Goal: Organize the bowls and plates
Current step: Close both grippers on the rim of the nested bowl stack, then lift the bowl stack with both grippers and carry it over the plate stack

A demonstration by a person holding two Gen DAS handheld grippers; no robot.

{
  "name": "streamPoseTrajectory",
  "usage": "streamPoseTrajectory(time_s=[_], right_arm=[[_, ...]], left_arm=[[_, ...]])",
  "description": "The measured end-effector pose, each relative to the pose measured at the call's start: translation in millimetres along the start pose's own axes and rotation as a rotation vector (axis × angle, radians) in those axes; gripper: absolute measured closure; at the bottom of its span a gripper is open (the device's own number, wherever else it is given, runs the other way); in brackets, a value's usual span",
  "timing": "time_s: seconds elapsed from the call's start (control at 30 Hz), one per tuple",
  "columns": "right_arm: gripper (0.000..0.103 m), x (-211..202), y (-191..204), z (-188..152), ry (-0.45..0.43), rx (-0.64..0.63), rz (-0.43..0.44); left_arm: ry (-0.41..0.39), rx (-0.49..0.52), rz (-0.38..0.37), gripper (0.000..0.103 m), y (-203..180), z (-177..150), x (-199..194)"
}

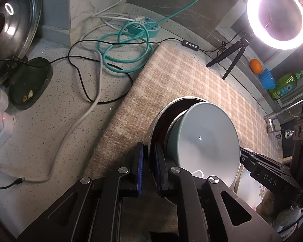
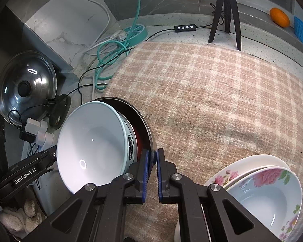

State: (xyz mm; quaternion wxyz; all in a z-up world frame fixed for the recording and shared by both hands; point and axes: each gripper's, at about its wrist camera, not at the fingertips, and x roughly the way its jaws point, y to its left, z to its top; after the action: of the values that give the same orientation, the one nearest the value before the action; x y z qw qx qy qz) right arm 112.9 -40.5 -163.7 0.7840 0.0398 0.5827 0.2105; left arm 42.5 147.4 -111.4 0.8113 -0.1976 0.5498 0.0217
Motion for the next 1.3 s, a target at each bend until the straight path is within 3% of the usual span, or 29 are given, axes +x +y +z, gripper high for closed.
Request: streamPoseTrajectory(time_s=[0.67, 1.3], right_arm=[[0.096, -46.9, -16.3, -7.1, -0.066, 0.037, 0.000], [0.096, -108.4, -76.7, -34.6, -0.123, 0.134, -0.050]], left_arm=[[-0.051, 0.062, -0.039, 0.094, -40.1, 2.6, -25.7], [-0.032, 0.189, -0.139, 0.094, -115.2, -8.2, -29.5]])
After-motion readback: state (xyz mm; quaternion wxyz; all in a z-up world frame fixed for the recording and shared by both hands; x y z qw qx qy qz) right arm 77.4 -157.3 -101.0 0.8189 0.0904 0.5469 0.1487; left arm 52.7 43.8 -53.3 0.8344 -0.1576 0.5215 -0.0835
